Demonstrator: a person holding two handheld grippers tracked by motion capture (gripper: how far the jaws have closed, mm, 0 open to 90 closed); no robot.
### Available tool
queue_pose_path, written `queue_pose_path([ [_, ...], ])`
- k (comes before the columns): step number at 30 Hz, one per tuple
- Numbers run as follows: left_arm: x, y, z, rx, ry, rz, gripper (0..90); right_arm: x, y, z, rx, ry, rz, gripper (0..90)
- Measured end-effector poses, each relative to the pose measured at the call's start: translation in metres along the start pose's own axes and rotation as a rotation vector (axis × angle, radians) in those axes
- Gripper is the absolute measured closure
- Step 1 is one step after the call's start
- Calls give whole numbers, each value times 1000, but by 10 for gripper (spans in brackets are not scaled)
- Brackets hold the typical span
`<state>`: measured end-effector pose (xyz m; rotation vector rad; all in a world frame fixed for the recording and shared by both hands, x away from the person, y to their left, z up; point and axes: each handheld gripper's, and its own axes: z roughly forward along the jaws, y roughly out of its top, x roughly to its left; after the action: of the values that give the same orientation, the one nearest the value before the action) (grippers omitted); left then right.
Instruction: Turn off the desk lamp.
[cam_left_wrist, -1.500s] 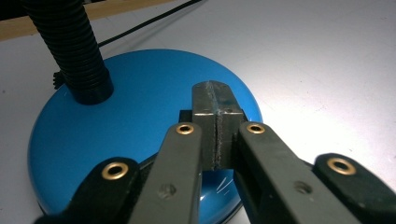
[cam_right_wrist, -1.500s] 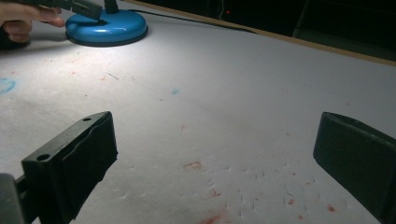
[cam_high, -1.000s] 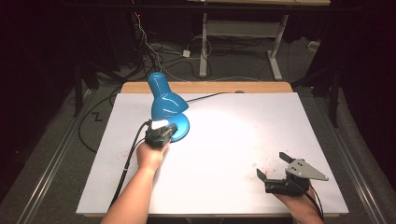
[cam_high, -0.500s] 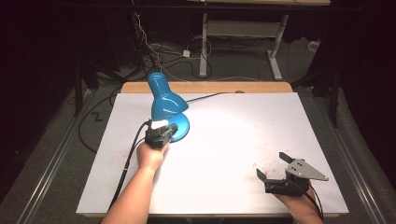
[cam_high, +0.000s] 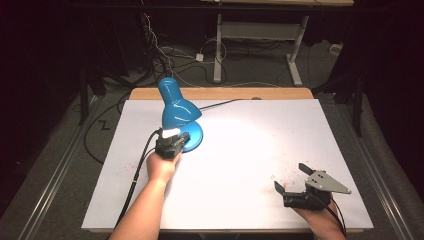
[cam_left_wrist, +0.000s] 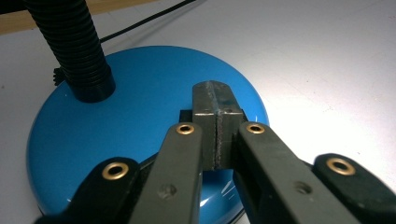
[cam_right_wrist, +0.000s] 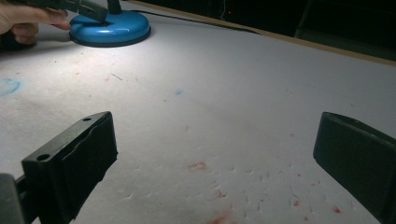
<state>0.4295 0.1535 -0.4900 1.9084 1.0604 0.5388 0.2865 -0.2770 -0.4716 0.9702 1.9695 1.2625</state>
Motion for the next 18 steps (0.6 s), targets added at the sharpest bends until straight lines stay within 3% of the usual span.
queue_pose_path([
  [9,0,0,0,1,3,1,882,0,0,0,0,-2,0,4],
  [11,-2,0,3,-17,35,-48,883,0,0,0,1,-2,-2,4],
  [12,0,0,4,-26,18,-79,883,0,0,0,1,-3,-1,4],
  [14,5,0,1,9,5,-40,883,0,0,0,1,-3,0,4],
  [18,2,0,2,-8,9,-58,883,-1,0,1,2,-3,-1,4],
])
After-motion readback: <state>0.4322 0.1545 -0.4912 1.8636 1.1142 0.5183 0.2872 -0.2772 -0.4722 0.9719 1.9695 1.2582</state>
